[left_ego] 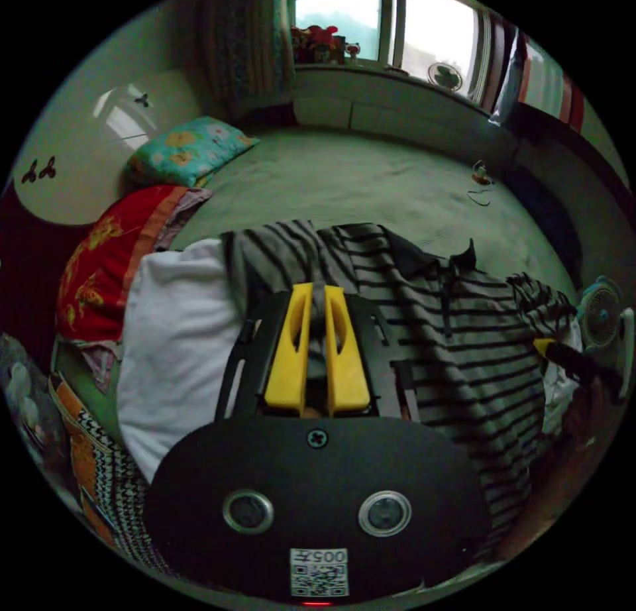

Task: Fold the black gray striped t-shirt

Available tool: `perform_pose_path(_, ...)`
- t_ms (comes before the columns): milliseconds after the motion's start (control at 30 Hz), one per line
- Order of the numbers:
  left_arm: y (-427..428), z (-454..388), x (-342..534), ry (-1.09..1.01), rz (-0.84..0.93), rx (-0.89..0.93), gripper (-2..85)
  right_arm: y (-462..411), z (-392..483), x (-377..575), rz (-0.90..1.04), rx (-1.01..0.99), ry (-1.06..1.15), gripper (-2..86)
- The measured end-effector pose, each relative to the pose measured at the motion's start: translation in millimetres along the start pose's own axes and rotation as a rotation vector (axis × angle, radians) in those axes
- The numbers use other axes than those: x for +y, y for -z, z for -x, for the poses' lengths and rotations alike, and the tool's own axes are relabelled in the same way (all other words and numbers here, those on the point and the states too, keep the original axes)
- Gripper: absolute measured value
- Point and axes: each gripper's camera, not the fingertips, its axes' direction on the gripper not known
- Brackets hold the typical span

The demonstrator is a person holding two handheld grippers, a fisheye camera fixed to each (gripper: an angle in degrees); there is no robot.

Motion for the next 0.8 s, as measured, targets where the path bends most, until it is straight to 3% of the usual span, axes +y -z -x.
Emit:
perform_pose_path(267,9,38,47,0.056,0.047,0.088,15.0,-11,17,-2,0.031,0.017,0.048,-1.0)
perform_pose_path(400,8,48,61,0.154,0.042,-0.055,6.4,-15,20,-3,0.043,0.049,0.057,-1.0)
perform_pose_path(567,53,64,86,0.204,-0.101,-0.144,4.8,-12,14,-5,0.036,0.036,0.031,-1.0)
perform_pose_path(800,91,125,136,0.337,-0.109,-0.024,5.5,-13,25,-4,0.034,0.026,0.053,-1.0)
